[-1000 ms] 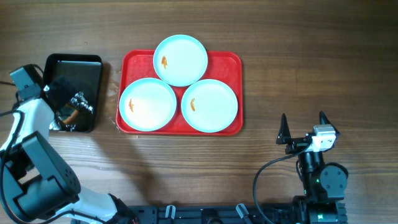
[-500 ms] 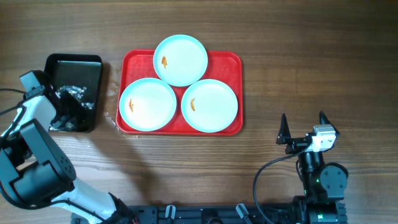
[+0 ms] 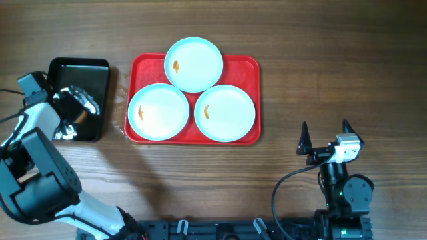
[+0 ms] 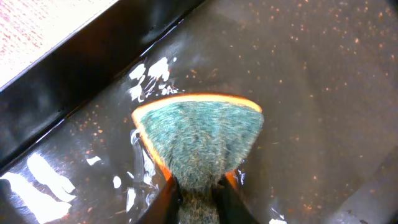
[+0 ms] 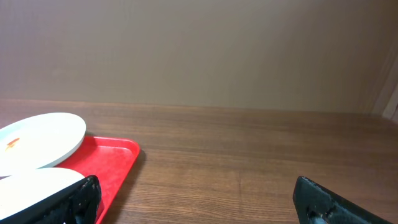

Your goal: Clean dirty plates on tray and stack at the side

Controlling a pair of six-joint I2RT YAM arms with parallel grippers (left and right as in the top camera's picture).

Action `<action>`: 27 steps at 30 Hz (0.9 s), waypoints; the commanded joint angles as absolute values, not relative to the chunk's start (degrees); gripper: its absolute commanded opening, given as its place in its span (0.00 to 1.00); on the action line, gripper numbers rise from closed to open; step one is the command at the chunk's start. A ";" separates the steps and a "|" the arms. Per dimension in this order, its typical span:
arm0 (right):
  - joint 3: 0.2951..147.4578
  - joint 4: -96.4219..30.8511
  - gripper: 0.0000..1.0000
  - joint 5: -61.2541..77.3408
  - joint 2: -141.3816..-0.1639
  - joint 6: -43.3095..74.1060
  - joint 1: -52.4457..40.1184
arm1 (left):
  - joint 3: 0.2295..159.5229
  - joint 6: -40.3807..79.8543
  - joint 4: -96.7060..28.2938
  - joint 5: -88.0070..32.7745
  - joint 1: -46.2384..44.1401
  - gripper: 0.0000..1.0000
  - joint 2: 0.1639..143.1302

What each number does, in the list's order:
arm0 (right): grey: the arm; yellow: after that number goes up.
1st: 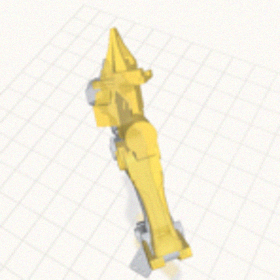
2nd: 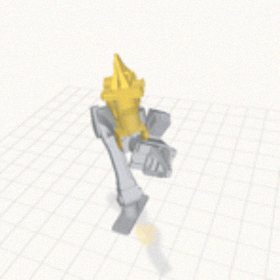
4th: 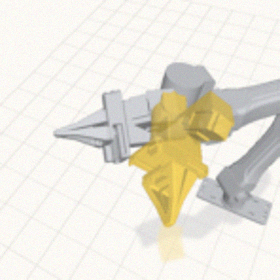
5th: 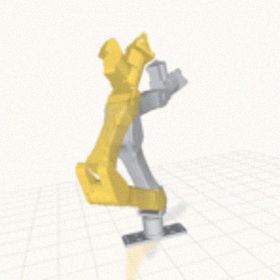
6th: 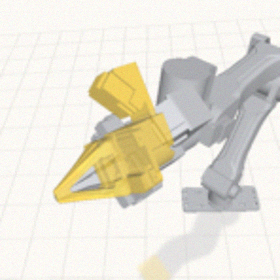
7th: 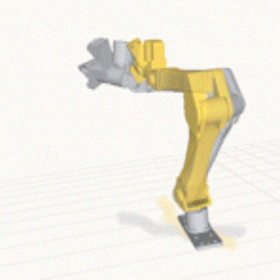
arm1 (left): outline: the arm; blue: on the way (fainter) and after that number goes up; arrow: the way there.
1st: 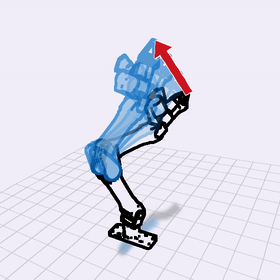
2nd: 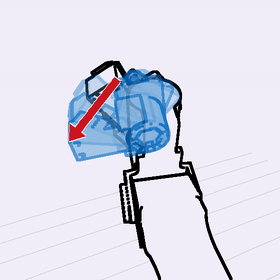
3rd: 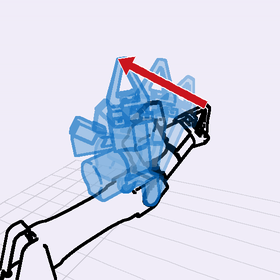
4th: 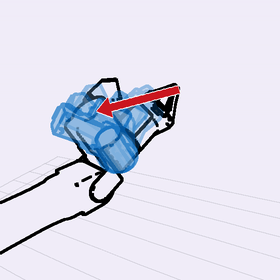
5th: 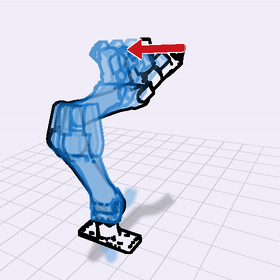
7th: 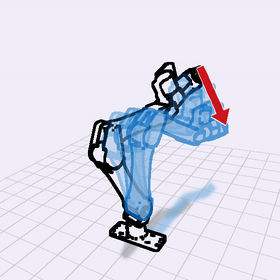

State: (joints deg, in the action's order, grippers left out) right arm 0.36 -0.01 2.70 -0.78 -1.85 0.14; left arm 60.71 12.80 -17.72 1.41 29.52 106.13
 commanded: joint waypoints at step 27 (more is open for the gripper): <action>0.30 0.14 1.00 2.57 -0.43 -2.85 -0.10 | 58.02 9.54 -11.55 -36.51 38.15 0.04 96.60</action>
